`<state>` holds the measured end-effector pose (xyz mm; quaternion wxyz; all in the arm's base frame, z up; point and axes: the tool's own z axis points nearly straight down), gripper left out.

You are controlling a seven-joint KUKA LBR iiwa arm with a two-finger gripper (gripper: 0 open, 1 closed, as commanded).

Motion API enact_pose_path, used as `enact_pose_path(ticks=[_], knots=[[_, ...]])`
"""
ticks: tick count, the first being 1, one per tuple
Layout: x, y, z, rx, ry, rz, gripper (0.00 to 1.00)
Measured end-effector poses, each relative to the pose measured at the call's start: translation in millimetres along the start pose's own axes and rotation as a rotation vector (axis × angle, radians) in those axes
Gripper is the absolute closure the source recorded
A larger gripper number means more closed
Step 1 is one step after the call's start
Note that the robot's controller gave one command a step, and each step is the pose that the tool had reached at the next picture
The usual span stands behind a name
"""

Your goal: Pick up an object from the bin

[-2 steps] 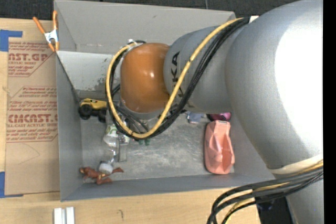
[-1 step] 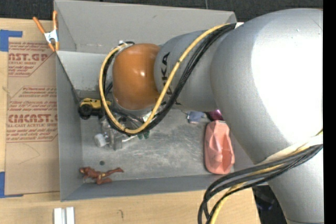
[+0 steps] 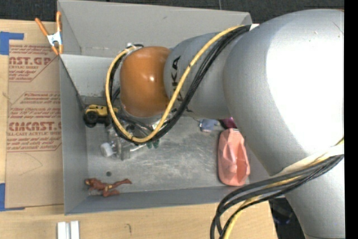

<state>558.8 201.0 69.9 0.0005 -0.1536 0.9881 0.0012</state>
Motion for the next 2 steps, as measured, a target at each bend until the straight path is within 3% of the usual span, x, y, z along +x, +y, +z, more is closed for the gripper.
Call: enact_pose_path(ticks=[1, 2], knots=[[0.0, 0.0, 0.0, 0.000, 0.000, 0.000, 1.00], [-15.5, -41.6, -208.2, 0.002, 0.000, 0.010, 1.00]])
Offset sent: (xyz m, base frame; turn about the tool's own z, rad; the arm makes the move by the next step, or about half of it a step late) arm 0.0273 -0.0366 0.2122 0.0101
